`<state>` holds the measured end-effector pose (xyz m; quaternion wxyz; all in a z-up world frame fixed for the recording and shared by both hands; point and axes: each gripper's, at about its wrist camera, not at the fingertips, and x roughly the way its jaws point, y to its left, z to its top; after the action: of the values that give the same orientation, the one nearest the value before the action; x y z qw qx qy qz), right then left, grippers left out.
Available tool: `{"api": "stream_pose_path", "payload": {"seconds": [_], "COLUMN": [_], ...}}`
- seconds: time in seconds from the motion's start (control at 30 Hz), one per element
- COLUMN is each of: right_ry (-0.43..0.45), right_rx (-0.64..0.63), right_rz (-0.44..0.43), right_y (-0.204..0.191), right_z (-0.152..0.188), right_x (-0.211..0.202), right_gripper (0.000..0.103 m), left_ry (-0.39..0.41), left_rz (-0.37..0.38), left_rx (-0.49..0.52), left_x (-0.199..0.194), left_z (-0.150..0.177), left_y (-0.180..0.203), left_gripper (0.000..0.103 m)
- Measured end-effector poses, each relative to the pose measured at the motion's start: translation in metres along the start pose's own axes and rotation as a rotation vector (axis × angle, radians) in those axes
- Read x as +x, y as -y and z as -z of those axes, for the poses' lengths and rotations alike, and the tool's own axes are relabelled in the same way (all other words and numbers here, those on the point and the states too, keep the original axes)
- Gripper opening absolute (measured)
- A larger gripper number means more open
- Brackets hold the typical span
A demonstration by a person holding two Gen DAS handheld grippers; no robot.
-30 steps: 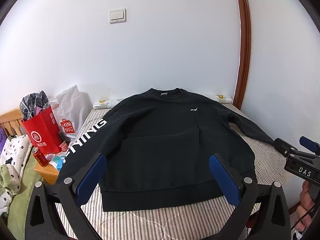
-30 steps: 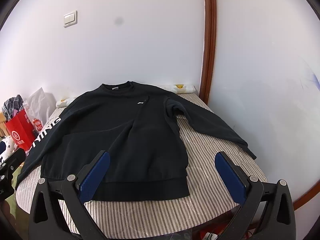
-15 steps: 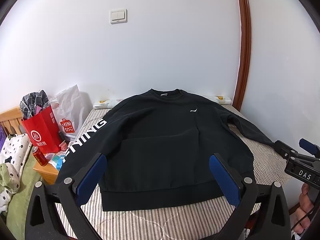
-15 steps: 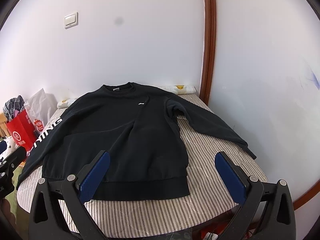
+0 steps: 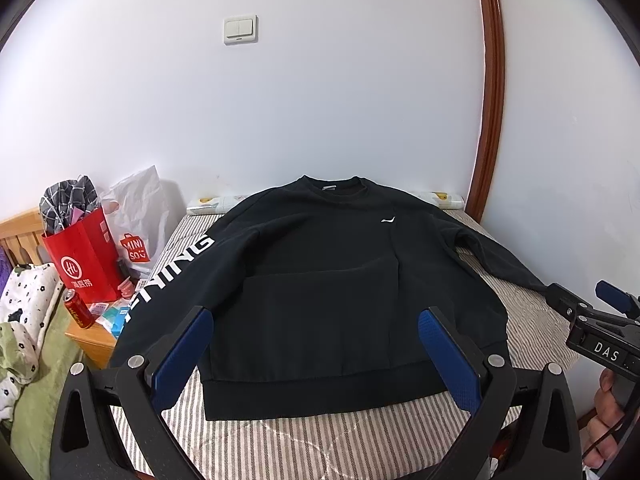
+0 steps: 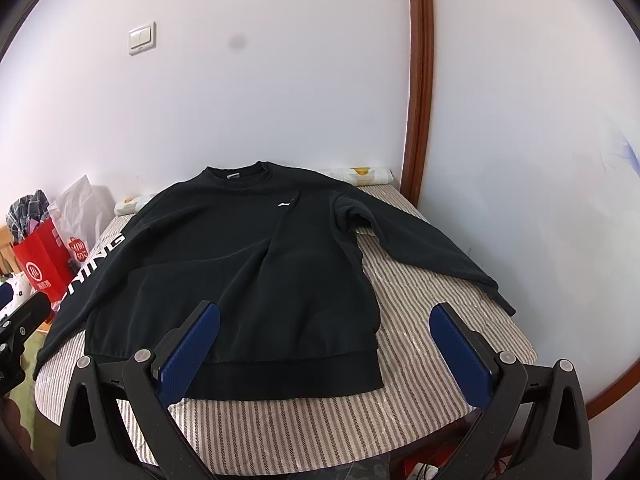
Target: Fold small clothes
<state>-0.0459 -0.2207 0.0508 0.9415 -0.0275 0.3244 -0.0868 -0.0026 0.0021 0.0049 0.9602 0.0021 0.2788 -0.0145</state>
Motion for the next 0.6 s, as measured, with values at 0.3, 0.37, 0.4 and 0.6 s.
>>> {"api": "stream_pose_path", "payload": {"seconds": [0.3,0.37,0.4,0.6], "right_ry": [-0.001,-0.003,-0.001,-0.003], "right_rx": [-0.006,-0.006,-0.004,-0.007], "right_rz": [-0.002,-0.007,-0.009,-0.005], "right_y": [0.0003,0.0004,0.0003,-0.0016], "right_z": [0.0033,0.003,0.0029,0.0024], "right_x": [0.001,0.0011,0.0008,0.0023], "right_gripper": [0.103,0.103,0.103,0.103], "left_ry": [0.004,0.003,0.003,0.001], "left_rz": [0.001,0.002,0.002,0.002], "left_rx": [-0.001,-0.005,-0.003,-0.006], "left_x": [-0.0003,-0.0005,-0.0002,0.0011], "left_z": [-0.0005,-0.0004,-0.0005,0.0001], "left_y": [-0.0018,-0.0022,-0.0022,-0.0021], "left_gripper": [0.103,0.103,0.103,0.103]}}
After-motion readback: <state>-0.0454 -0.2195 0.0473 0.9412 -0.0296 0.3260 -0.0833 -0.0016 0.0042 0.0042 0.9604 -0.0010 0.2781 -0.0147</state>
